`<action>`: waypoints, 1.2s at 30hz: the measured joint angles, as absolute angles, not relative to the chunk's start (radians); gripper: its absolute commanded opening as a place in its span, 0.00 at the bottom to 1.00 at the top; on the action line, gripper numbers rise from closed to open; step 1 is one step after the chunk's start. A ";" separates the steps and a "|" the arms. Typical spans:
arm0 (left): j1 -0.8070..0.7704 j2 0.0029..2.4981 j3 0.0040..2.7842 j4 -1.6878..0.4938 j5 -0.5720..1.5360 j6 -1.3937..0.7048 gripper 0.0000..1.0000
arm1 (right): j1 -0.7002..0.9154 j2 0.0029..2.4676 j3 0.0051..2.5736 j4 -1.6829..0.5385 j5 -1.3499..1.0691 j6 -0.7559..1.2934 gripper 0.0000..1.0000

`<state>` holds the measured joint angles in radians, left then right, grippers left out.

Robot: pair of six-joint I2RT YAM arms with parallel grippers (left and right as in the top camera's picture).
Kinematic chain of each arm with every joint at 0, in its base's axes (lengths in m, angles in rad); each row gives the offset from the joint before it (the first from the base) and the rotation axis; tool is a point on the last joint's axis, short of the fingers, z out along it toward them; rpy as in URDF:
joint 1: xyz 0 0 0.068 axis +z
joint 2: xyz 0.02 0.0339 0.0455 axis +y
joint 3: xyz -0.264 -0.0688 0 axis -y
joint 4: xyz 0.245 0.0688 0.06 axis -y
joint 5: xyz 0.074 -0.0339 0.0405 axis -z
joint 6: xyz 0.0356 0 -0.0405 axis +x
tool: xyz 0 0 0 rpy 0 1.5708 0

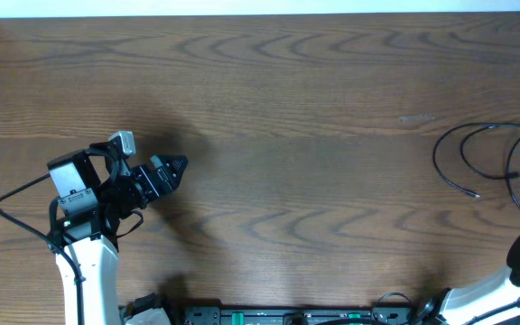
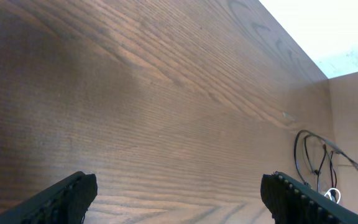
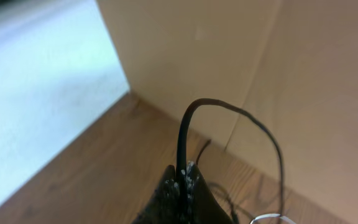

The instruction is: Untangle cables

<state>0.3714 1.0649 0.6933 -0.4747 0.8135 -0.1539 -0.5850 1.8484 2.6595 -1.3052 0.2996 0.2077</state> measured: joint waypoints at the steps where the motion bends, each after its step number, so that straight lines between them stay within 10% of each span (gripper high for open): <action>1: 0.372 1.065 0.693 -0.477 0.813 -0.154 0.90 | -0.585 1.861 2.643 -1.306 0.290 0.213 0.01; 23: 0.371 1.065 0.693 -0.498 0.929 -0.152 0.90 | -0.604 2.303 2.487 -1.457 0.213 0.275 0.01; 24: 0.371 1.065 0.693 -0.498 0.931 -0.152 0.90 | -0.606 2.303 2.487 -1.457 0.213 0.276 0.06; 26: 0.372 1.065 0.693 -0.500 0.934 -0.152 0.90 | -0.625 2.303 2.489 -1.459 0.213 0.284 0.99; 36: 0.372 1.065 0.693 -0.528 0.938 -0.125 0.90 | -0.689 2.302 2.506 -1.442 0.024 0.225 0.99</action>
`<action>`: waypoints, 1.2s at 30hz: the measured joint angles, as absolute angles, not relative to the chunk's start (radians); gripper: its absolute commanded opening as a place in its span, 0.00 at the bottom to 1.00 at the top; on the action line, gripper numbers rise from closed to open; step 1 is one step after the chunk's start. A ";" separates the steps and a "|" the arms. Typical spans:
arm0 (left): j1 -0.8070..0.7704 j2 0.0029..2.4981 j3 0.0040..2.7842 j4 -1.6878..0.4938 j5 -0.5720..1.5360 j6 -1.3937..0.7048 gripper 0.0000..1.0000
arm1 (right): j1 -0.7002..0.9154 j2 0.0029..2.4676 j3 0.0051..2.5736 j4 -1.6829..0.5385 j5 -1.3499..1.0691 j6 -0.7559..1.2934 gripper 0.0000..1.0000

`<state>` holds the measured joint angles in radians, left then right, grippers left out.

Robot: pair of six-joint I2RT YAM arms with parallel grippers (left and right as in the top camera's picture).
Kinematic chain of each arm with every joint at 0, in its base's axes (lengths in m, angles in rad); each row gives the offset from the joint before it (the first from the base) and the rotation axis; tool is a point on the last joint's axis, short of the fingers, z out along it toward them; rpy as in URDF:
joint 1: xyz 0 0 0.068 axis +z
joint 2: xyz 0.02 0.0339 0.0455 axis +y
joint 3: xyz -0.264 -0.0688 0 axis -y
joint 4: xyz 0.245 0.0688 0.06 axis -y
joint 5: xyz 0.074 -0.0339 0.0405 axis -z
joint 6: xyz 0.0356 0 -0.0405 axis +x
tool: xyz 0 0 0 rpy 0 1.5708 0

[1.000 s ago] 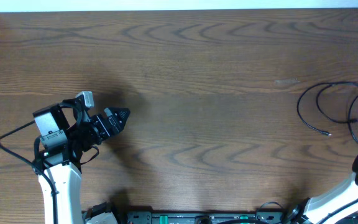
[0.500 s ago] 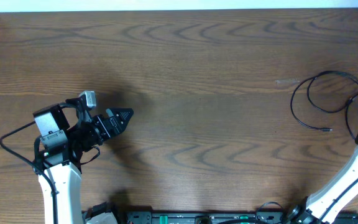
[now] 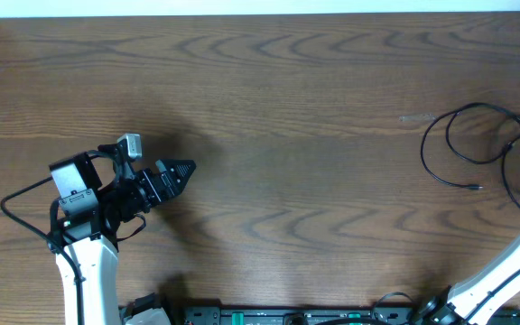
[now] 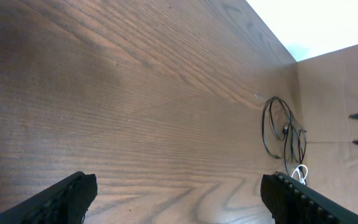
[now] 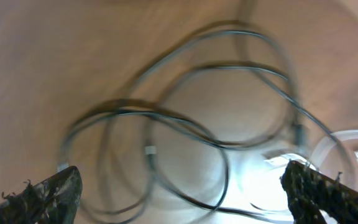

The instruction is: Untangle cables

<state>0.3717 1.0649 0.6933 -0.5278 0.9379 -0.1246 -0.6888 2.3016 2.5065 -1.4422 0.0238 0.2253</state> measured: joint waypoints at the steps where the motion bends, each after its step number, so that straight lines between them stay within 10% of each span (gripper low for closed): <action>1: 0.372 1.065 0.693 -0.528 0.938 -0.123 0.90 | -0.685 2.297 2.508 -1.433 -0.018 0.202 0.99; 22: 0.372 1.065 0.693 -0.512 0.937 0.017 0.90 | -0.042 2.241 2.512 -1.524 0.028 0.051 0.99; 36: 0.371 1.013 0.693 -0.383 0.681 -0.049 0.89 | 0.060 2.232 2.512 -1.552 0.158 0.099 0.99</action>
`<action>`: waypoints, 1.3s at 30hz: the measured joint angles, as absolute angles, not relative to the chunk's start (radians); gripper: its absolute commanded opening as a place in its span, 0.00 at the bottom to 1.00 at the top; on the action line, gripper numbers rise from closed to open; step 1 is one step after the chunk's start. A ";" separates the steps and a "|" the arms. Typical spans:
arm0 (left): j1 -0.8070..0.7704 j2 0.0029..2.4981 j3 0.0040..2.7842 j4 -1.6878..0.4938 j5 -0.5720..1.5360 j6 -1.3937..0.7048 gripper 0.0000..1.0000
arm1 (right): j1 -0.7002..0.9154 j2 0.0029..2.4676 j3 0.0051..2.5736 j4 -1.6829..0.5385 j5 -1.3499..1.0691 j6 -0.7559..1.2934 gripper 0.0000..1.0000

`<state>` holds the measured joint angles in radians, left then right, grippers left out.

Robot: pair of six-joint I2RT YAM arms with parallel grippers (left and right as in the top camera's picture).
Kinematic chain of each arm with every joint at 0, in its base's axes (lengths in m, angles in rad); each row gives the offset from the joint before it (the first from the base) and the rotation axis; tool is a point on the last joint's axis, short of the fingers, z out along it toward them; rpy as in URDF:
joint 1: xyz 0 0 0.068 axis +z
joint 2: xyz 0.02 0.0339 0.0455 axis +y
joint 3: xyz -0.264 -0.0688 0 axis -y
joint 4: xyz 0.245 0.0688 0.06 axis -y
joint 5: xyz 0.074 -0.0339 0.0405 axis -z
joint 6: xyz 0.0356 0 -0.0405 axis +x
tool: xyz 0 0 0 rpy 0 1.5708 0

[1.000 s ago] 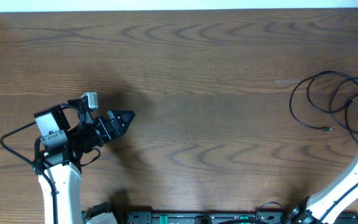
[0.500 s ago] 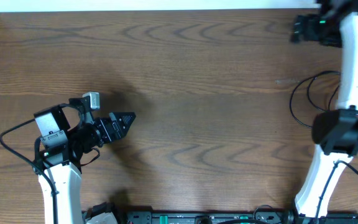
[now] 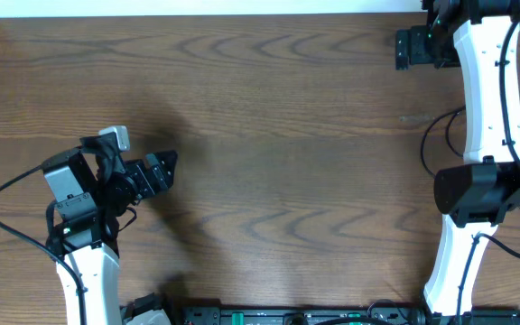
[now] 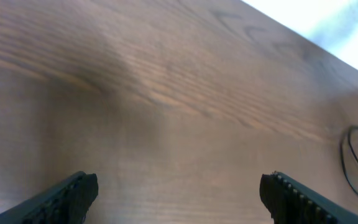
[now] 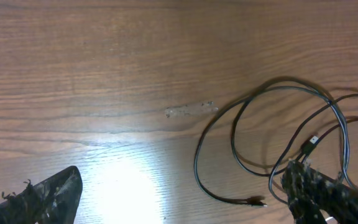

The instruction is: Untangle cables

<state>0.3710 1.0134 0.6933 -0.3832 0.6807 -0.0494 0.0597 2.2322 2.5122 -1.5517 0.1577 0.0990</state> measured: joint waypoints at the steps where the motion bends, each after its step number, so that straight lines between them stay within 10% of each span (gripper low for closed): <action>1: 0.368 1.013 0.693 -0.371 0.674 -0.055 0.89 | 0.063 2.229 2.512 -1.552 0.158 0.099 0.99; 23: 0.107 1.013 0.732 -0.297 0.595 -0.092 0.89 | 0.145 1.881 2.445 -1.540 0.303 0.169 0.99; 39: 0.098 0.997 0.733 -0.335 0.591 -0.088 0.89 | 0.201 1.123 1.168 -0.817 0.300 0.213 0.99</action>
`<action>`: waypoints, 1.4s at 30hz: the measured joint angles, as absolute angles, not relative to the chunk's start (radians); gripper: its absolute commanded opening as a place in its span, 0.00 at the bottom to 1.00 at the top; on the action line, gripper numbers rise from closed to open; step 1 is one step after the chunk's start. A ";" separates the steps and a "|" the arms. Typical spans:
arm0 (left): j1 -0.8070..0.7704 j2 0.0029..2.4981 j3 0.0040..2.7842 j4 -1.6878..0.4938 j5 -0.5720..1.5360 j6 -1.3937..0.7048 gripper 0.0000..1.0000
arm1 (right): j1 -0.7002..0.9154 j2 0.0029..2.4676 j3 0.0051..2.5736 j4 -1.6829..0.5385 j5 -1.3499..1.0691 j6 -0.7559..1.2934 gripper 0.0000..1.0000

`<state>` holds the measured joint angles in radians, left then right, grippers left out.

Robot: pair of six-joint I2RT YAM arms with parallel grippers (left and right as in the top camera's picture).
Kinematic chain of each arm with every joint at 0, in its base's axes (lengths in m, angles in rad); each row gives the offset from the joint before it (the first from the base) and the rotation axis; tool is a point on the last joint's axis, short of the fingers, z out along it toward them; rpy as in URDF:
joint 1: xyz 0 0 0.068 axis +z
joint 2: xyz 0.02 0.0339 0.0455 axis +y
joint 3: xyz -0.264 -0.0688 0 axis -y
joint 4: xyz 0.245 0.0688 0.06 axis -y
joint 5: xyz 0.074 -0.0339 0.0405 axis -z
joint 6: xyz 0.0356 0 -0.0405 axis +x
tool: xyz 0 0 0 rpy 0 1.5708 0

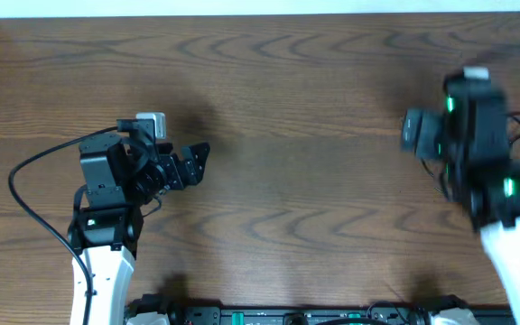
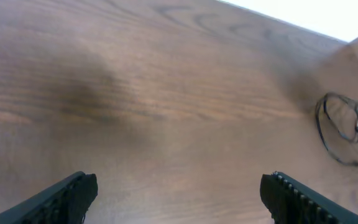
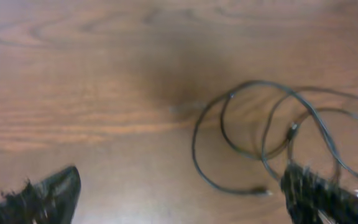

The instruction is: Untangle cables

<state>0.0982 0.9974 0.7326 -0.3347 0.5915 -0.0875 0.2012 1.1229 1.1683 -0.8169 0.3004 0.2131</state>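
Observation:
A tangle of thin black cables [image 3: 266, 134] lies in loops on the right part of the wooden table, one loose end toward me and a bit of white cable at its right. My right gripper [image 3: 180, 177] hangs open above the table just left of the tangle, holding nothing. In the overhead view the blurred right arm [image 1: 472, 135] covers most of the loops. My left gripper [image 1: 195, 161] stands open over the table's left part, far from the cables [image 2: 347, 127], with nothing between its fingers [image 2: 73, 196].
The brown wooden table [image 1: 287, 108] ends in a white strip at the far edge. A tan cardboard wall stands at the right end behind the cables. The left arm's own black lead [image 1: 34, 194] loops at the table's left.
My right arm was stretched up at the table's far right edge; now its wrist is lower and nearer, over the cables. The left gripper sits a little further right. Both remain open.
At first my right gripper was shut on a black cable, lifted beside the cardboard wall. Then it was open with the cables lying in loops on the table. It then stood high at the far edge, and now hangs over the tangle. The left gripper stayed open at the left.

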 measured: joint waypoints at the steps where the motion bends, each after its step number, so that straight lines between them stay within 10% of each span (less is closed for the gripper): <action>1: 0.092 0.994 0.733 -0.356 0.589 -0.077 0.89 | 0.209 1.066 1.110 -0.797 0.294 0.214 0.99; 22: -0.126 0.546 0.728 -0.651 0.218 -0.027 0.89 | 0.336 0.438 0.664 -0.821 0.280 0.305 0.99; 42: -0.126 0.532 0.628 -0.629 0.203 -0.049 0.90 | 0.339 0.405 0.645 -0.855 0.311 0.307 0.99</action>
<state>-0.1257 0.5316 0.6285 -0.6292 0.2031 -0.0486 0.3389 0.4046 0.6445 -0.8551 0.3115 0.3073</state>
